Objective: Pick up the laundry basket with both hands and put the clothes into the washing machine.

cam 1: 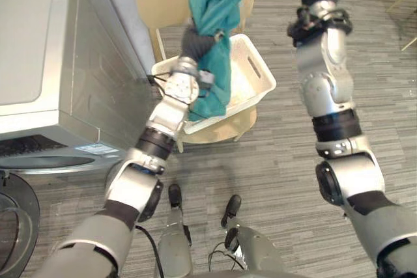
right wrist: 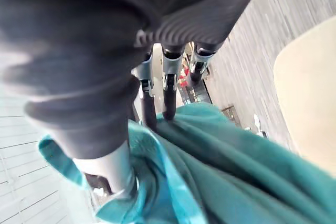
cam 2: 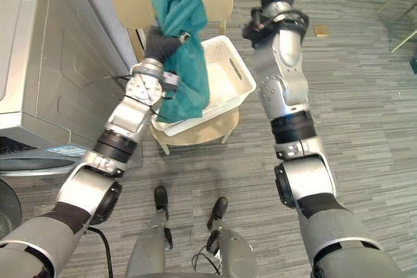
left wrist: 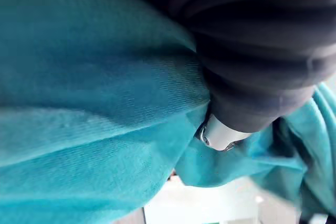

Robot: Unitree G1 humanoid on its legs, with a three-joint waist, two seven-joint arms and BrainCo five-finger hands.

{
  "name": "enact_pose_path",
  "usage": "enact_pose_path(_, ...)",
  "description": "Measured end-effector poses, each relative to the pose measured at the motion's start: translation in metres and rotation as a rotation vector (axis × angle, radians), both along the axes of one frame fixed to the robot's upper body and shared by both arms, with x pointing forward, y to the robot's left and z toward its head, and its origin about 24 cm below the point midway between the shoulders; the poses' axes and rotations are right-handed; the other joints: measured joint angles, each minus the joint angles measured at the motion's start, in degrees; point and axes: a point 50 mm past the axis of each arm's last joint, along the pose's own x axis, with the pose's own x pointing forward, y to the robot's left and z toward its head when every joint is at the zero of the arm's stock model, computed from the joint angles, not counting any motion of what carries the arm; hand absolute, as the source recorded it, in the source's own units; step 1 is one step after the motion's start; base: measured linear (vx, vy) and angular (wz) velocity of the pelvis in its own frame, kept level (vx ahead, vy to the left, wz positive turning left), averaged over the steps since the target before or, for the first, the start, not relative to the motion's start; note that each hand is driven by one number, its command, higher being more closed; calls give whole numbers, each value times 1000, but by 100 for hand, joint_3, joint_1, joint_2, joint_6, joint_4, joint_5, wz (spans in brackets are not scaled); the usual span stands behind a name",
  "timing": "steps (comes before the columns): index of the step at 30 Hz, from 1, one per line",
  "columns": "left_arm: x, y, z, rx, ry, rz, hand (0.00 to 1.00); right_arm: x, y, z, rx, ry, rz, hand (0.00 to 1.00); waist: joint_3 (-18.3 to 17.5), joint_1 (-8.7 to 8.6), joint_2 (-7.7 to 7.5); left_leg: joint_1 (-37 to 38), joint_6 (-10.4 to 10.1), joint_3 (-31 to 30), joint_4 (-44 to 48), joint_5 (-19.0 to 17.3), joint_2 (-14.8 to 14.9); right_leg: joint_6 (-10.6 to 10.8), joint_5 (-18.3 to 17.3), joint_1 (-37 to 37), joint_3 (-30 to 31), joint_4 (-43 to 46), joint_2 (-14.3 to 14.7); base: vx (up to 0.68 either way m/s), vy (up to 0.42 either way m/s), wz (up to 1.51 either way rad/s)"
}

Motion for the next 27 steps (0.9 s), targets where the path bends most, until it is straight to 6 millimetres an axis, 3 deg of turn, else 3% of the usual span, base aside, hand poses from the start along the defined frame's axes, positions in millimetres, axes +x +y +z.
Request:
enact_pose_path(5,-6,39,18,-34,-84,107,100,-5,-31,-31,1,51,-77,0,-75,-59,3,280,-48,25,-2,-51,-5,18,-17,268,51,-42,-14,1,6,-1)
enact_pose_path(10,-9,75,10,-47,-73,203,100,-17,-47,-74,-58,146,-113,0,-470,-91,15,419,-73,86,-2,-127,-6,23,-16,419,117,-156,0,14,10,-4)
enact_pose_path(14,-23,101,11,-79,-115,257,100,-37,-74,-105,-85,202,-209,0,-703,-123,53,545,-76,79,-2,-172,-33,55,-42,573,110,-208,-9,49,15,2)
enact_pose_path(17,-41,129,9,-110,-158,317,100,-60,-99,-136,-118,277,-297,0,-860,-140,190,646,-76,43,-2,-172,-89,105,-77,680,97,-207,-29,55,20,5)
enact_pose_path(21,-82,169,6,-165,-251,405,100,-97,-123,-196,-183,496,-416,0,-1068,-155,415,798,-95,-41,-5,-189,-105,113,-134,854,65,-219,-38,38,17,4)
enact_pose_path(22,-88,174,5,-170,-261,413,100,-102,-126,-204,-182,528,-425,0,-1096,-152,450,822,-112,-49,-5,-205,-99,103,-149,883,58,-227,-35,20,16,8)
enact_pose_path(24,-118,193,-8,-170,-290,471,100,-127,-130,-239,-200,669,-471,0,-1320,-148,602,848,-141,-89,-5,-308,-67,121,-193,967,18,-322,-13,30,19,9)
enact_pose_path(27,-143,204,-21,-160,-287,512,100,-151,-130,-270,-190,805,-490,0,-1445,-132,686,881,-175,-207,-4,-390,-46,126,-201,1101,-68,-405,34,18,6,18)
